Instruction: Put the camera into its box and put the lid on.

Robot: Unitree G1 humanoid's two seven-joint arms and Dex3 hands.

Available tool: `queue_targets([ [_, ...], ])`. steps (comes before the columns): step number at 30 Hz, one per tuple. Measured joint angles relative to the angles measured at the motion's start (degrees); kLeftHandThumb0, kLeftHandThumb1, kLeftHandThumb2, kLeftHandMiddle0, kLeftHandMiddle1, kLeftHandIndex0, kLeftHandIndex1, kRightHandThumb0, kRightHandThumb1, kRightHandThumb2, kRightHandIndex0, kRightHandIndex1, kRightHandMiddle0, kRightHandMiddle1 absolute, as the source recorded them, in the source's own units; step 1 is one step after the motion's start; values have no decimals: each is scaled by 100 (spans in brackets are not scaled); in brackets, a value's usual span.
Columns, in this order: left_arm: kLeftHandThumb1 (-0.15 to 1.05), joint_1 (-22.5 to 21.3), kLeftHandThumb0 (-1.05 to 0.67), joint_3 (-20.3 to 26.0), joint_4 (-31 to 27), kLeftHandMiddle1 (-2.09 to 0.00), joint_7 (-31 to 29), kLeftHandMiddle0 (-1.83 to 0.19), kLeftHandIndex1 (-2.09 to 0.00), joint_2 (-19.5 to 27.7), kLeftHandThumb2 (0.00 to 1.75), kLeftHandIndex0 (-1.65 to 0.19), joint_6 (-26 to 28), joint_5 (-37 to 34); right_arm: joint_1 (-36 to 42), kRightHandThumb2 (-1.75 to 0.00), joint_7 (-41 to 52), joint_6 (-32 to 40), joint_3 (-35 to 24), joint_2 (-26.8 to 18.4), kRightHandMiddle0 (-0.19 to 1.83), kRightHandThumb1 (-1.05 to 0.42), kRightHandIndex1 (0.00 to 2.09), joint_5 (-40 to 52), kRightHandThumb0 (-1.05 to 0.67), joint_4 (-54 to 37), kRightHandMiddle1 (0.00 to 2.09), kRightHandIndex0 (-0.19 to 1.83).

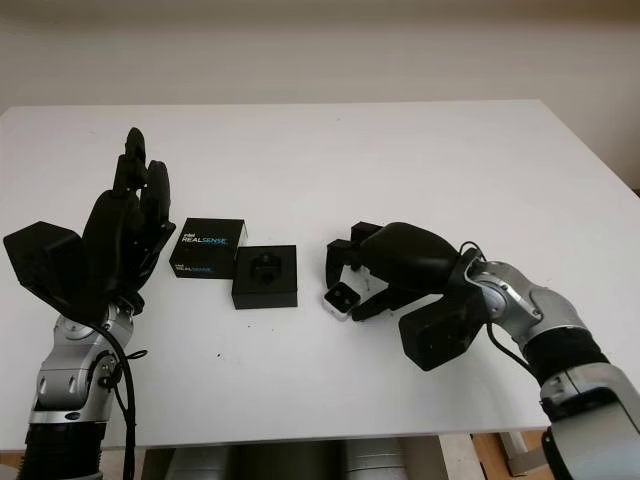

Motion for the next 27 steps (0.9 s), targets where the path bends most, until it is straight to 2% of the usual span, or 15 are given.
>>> queue_targets([
  [12, 105, 1, -71, -6, 0, 0, -1, 19, 0, 0, 55, 19, 24, 14, 86, -14, 963, 674, -299, 99, 27, -105, 7, 893, -45, -170, 161, 20],
  [19, 105, 1, -71, -4, 0, 0, -17, 19, 0, 0, 54, 19, 21, -4, 249, -13, 1461, 1223, -632, 327, 27, -105, 6, 1597, -46, -252, 168, 20],
  [27, 105, 4, -72, -5, -2, 0, -17, 19, 0, 1, 53, 19, 35, 4, 617, -11, 1664, 1843, -869, 594, 27, -105, 5, 2086, -46, -736, 165, 19],
])
